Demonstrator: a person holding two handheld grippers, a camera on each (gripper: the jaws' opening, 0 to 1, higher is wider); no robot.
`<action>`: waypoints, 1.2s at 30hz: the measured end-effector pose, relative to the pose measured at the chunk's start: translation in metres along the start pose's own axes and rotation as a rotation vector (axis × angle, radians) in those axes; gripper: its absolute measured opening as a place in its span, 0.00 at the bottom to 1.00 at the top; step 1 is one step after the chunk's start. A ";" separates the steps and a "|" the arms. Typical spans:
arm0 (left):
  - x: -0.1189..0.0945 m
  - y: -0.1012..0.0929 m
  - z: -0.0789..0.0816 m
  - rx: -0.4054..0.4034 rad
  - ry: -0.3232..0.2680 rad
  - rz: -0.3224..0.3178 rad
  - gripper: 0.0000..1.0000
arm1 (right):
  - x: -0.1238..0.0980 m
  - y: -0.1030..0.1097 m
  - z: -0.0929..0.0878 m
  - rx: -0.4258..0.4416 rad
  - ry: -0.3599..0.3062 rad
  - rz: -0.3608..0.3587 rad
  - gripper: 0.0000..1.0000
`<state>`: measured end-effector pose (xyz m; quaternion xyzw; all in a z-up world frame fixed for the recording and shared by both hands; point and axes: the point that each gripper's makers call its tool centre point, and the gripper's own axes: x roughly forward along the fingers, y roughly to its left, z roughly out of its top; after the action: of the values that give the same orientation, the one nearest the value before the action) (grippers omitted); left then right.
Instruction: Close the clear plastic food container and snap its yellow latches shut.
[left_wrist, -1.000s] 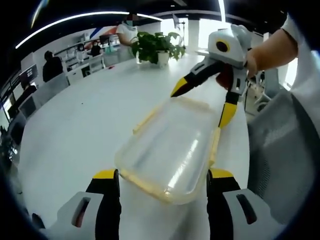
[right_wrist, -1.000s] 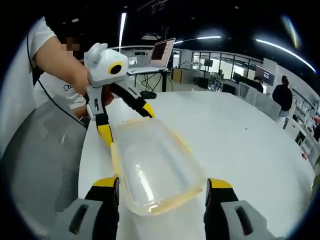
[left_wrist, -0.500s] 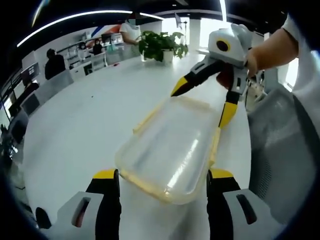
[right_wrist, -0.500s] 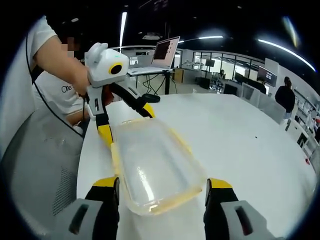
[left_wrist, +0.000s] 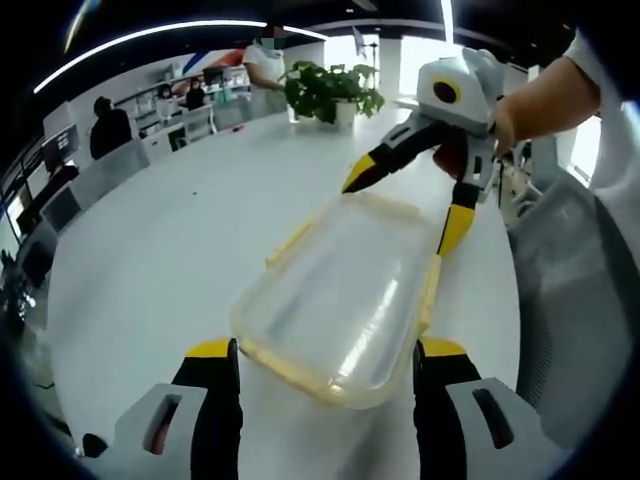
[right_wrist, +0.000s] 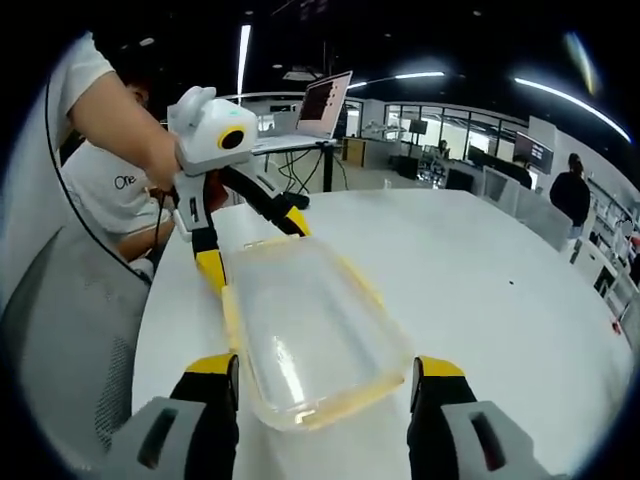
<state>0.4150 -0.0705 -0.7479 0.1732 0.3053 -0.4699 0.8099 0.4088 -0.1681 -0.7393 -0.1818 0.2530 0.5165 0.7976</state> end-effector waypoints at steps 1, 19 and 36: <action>0.001 0.003 0.001 -0.001 0.000 0.000 0.69 | 0.001 -0.003 0.001 -0.001 0.000 0.000 0.69; 0.022 0.055 0.021 -0.011 -0.003 0.020 0.69 | 0.023 -0.059 0.016 -0.018 -0.004 0.012 0.69; 0.023 0.064 0.025 -0.017 -0.027 0.038 0.69 | 0.026 -0.069 0.016 -0.042 -0.002 0.000 0.70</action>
<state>0.4873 -0.0680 -0.7450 0.1657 0.2947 -0.4541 0.8243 0.4847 -0.1675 -0.7398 -0.1980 0.2412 0.5220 0.7938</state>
